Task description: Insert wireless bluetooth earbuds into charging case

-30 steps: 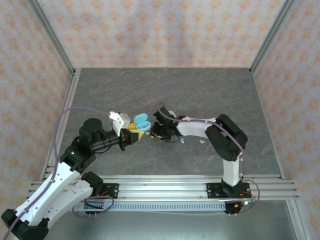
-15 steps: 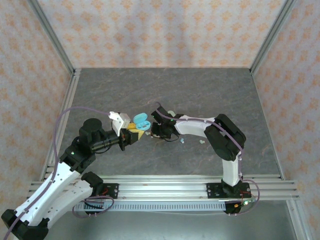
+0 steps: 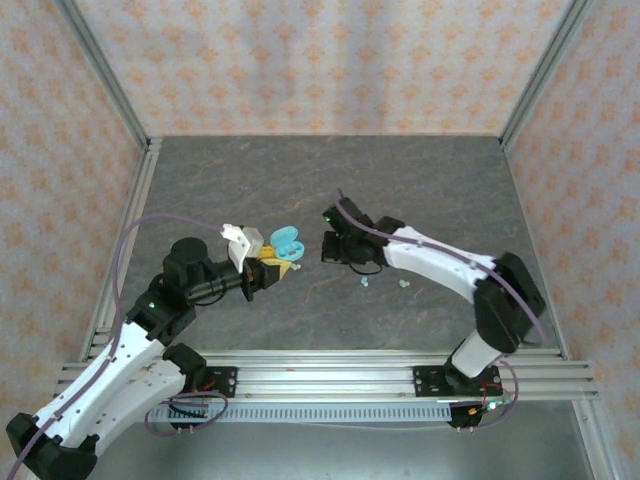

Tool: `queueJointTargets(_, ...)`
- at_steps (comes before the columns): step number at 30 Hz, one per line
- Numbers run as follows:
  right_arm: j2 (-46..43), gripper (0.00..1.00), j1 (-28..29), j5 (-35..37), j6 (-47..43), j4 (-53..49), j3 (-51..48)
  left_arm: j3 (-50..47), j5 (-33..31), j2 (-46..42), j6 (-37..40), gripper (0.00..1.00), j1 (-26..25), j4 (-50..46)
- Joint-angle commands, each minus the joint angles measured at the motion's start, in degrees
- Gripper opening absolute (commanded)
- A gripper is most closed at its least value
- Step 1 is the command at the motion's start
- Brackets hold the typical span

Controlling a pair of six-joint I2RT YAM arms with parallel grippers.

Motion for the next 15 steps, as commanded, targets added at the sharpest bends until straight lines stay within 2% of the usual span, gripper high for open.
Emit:
queueJointTargets(1,-7.1,0.07,-0.1,4.1,-3.0,-8.9,-0.2,-1.0,-0.1,-0.2,0.8,0.13,-0.4,4.9)
queueJointTargets(9,-20.6,0.05,-0.1,2.3,-5.6,-14.3,0.3,-1.2,-1.3,0.5,4.9,0.14,-0.8,6.3)
queueJointTargets(15,-22.7,0.05,-0.1,-1.1,-6.8,-14.4,3.4,0.9,-1.7,3.0,8.2,0.15,-1.1,5.3)
